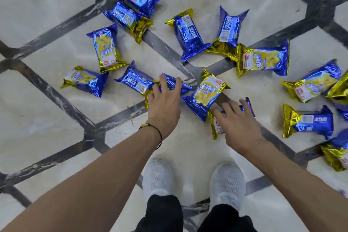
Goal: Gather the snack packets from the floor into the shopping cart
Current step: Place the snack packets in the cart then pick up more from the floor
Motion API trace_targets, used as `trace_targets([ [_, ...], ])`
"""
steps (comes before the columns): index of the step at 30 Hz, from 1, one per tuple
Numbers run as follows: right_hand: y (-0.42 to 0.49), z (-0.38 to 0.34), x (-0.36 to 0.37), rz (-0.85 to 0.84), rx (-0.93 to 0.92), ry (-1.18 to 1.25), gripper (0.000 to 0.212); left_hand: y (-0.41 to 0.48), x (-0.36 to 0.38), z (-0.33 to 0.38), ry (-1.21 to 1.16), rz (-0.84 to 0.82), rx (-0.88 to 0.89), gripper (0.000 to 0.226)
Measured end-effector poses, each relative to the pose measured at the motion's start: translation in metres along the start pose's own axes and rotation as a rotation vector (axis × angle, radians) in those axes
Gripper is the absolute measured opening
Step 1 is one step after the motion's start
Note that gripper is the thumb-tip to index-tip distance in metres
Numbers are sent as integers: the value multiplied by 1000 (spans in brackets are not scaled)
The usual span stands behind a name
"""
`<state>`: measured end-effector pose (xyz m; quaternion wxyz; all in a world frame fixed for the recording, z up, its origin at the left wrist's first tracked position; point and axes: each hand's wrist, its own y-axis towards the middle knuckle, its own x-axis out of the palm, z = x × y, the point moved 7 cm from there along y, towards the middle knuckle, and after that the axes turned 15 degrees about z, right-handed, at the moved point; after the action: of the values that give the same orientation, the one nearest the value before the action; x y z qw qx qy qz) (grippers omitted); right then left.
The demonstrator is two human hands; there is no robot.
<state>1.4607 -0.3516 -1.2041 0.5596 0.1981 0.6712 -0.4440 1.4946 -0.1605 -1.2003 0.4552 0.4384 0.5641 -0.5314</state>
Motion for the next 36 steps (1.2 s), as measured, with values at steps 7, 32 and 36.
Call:
trace_targets([
  [7,-1,4,12,-70,36,-32,71,-4,12,-8,-48,28,-60,82],
  [32,-79,109,-595,566,634,409,69,31,-569,-12,-464,320,-206,77],
  [36,-113,149,-721,723,742,459,76,30,-724,0,-479,457,-147,81],
])
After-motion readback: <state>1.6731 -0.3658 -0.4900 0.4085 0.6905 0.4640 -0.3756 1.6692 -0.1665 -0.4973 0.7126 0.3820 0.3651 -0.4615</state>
